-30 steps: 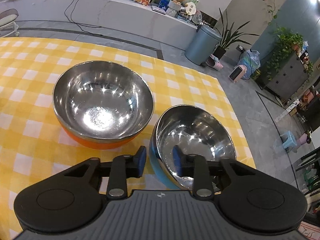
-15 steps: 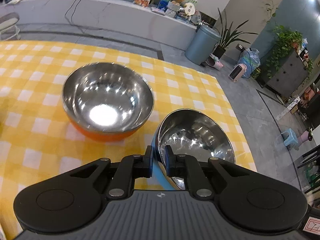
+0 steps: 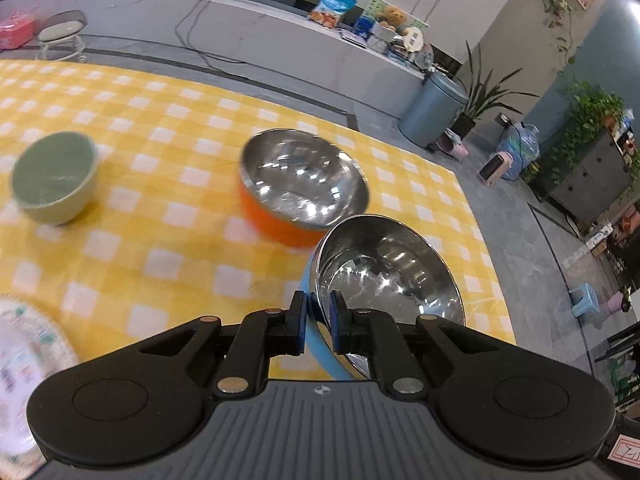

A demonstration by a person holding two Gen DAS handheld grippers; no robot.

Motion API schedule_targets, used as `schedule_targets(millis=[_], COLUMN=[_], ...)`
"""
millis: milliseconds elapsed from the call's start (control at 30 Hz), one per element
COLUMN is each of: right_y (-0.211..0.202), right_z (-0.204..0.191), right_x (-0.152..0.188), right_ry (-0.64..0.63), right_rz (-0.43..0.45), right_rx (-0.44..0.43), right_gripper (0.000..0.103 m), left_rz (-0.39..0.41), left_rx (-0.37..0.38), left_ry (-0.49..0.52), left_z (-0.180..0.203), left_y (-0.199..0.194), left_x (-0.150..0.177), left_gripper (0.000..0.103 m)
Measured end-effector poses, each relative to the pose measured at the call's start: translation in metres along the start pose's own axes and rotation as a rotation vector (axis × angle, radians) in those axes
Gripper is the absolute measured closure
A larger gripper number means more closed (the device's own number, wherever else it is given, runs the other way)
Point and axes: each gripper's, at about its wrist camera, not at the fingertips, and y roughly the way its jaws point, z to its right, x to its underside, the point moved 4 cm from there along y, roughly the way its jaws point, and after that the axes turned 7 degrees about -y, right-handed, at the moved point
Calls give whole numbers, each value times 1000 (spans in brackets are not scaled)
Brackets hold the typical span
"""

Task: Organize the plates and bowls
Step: 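Carry the blue bowl with both tools toward the orange bowl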

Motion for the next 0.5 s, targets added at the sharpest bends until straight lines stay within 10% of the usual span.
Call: schedule_targets(millis=[500], right_y=[-26], right_z=[-17], right_x=[72], right_ry=[-12], right_rz=[-75], right_rx=[-92], right_gripper=[84], left_rz=[-57], left_rx=[-17], left_ry=[-32], left_z=[-42], left_y=[-40], left_x=[40], left_gripper=[90])
